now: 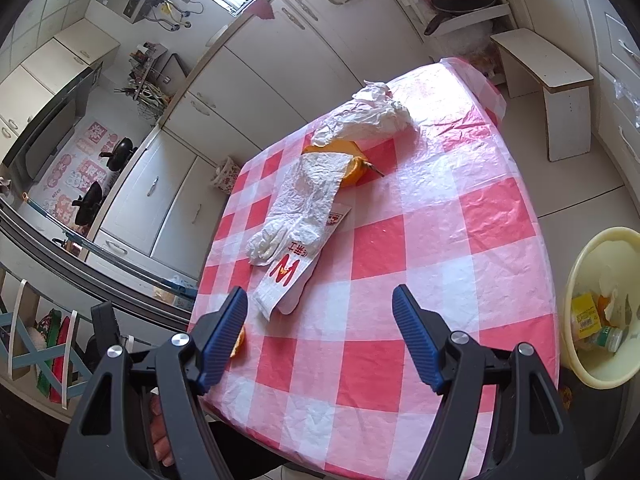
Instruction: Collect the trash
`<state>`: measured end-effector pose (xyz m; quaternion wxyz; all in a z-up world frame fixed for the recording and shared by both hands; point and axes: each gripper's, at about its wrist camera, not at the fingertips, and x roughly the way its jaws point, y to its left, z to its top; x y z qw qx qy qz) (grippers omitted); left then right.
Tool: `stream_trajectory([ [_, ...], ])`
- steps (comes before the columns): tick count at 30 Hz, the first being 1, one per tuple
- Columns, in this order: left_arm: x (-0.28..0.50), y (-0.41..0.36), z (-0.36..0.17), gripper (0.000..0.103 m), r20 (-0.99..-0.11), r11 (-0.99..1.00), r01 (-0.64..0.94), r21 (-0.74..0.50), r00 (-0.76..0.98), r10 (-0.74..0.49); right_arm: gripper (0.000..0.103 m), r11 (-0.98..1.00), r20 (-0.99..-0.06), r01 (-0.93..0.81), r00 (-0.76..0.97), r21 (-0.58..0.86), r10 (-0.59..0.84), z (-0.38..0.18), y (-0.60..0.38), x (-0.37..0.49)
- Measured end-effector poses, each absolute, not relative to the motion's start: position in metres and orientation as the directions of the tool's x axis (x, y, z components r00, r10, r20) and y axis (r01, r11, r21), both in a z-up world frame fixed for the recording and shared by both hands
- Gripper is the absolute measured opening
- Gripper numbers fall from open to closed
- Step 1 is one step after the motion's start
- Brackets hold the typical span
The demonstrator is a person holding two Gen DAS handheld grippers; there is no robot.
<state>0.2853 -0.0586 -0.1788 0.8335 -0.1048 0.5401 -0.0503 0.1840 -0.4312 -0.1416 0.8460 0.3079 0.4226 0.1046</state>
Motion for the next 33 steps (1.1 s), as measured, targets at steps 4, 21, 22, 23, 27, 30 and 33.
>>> stream_trajectory([
  [4,0.285,-0.061,-0.181,0.005,-0.894,0.972,-0.024,-0.234,0.399,-0.205,0.072,0.791,-0.655,0.085,0.617,0.606,0.436,-0.142,-0.429,0.184],
  [21,0.280,-0.030,-0.170,0.006,-0.884,0.960,-0.011,-0.281,0.391,-0.254,0.072,0.846,-0.715,0.060,0.568,0.530,0.407,-0.160,-0.375,0.274],
  [22,0.281,-0.027,-0.171,0.006,-0.885,0.959,-0.013,-0.283,0.388,-0.256,0.072,0.845,-0.720,0.067,0.561,0.531,0.408,-0.164,-0.374,0.280],
  [23,0.282,-0.024,-0.171,0.006,-0.887,0.958,-0.016,-0.286,0.384,-0.258,0.072,0.844,-0.724,0.075,0.558,0.531,0.406,-0.168,-0.371,0.286],
  [27,0.284,-0.012,-0.173,0.006,-0.888,0.954,-0.022,-0.298,0.373,-0.269,0.072,0.858,-0.739,0.086,0.557,0.506,0.379,-0.175,-0.360,0.302],
  [30,0.285,-0.010,-0.172,0.006,-0.886,0.953,-0.017,-0.303,0.373,-0.276,0.071,0.863,-0.747,0.093,0.552,0.496,0.370,-0.180,-0.355,0.309],
  [33,0.287,-0.009,-0.171,0.006,-0.885,0.953,-0.009,-0.304,0.374,-0.279,0.050,0.867,-0.743,0.078,0.557,0.492,0.371,-0.181,-0.351,0.311],
])
